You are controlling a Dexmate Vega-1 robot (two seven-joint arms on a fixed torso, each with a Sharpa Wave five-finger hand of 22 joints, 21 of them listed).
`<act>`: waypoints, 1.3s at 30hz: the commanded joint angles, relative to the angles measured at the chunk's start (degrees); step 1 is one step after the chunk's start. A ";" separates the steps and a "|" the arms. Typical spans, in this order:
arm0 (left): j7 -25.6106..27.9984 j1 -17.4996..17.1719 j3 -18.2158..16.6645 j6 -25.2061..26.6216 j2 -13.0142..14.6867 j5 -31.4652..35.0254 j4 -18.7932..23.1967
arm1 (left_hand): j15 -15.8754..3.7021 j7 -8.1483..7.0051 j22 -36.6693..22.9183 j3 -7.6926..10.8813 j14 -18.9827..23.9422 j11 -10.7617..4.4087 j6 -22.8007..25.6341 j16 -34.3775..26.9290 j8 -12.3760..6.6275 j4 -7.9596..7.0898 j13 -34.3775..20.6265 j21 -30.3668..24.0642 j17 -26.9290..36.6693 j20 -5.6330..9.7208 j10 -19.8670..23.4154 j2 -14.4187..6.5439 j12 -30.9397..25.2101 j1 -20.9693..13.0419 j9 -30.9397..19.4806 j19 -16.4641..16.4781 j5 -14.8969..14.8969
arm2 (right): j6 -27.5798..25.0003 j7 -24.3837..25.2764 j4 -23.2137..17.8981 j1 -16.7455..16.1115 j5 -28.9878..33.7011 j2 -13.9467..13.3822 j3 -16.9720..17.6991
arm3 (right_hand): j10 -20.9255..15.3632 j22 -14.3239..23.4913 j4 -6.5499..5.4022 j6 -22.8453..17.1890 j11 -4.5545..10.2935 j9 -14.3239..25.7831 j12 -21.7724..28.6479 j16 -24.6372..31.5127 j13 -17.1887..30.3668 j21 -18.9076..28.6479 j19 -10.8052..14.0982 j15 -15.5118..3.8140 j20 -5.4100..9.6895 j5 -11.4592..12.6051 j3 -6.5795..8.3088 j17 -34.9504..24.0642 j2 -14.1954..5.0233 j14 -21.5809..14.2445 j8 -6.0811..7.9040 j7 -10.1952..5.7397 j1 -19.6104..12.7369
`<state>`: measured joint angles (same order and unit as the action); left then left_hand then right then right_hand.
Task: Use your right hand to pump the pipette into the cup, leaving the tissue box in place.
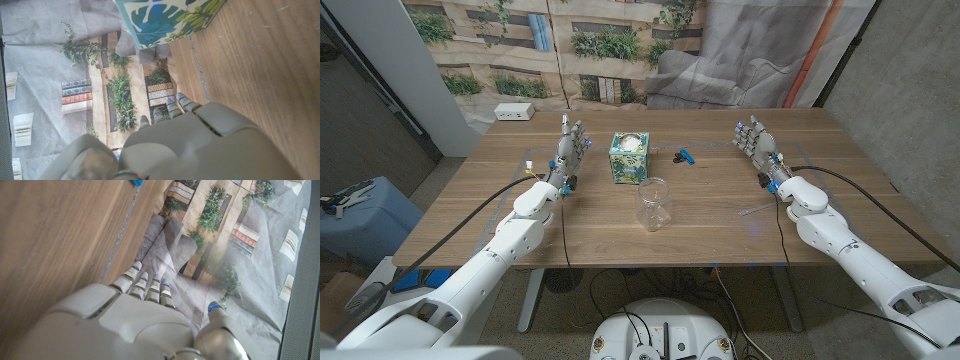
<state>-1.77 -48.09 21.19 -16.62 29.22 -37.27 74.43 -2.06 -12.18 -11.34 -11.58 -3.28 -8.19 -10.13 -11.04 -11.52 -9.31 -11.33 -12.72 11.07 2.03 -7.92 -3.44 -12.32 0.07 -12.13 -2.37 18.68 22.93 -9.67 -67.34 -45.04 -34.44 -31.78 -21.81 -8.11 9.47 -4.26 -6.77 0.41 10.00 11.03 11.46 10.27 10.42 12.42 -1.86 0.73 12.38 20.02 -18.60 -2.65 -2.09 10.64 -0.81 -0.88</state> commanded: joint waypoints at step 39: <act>0.02 -0.04 -0.02 0.02 0.03 0.00 0.05 | -6.61 -0.52 -0.09 -0.38 -0.46 -0.37 0.14 -0.32 -0.34 -0.04 -0.30 -0.27 0.32 5.18 -0.19 -2.43 -0.25 0.06 -0.11 -0.65 0.24 | 27.87 5.65 4.79 -4.00 24.82 -10.71 0.20 | -3.68 0.08 2.85 -3.56 0.71 0.07 0.34 0.88 0.22 0.74 3.59 -0.85 0.72 -0.09 1.26 2.70 -0.82 -4.36 0.67 -1.29 -3.12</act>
<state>-1.74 -48.11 21.18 -16.62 29.24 -37.26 74.48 -2.06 -12.17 -11.32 -11.58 -3.28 -8.19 -10.13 -11.04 -11.52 -9.31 -11.32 -12.72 11.06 2.03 -7.92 -3.43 -12.31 0.07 -12.11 -2.37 18.67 48.71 -7.70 -60.15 -46.95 -16.41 -39.15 -21.91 -11.69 9.46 -1.74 -9.97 0.72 10.02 11.26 11.92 10.26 11.31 15.81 -2.05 1.42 12.37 21.12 -15.95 -3.56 -5.98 11.08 -1.97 -3.58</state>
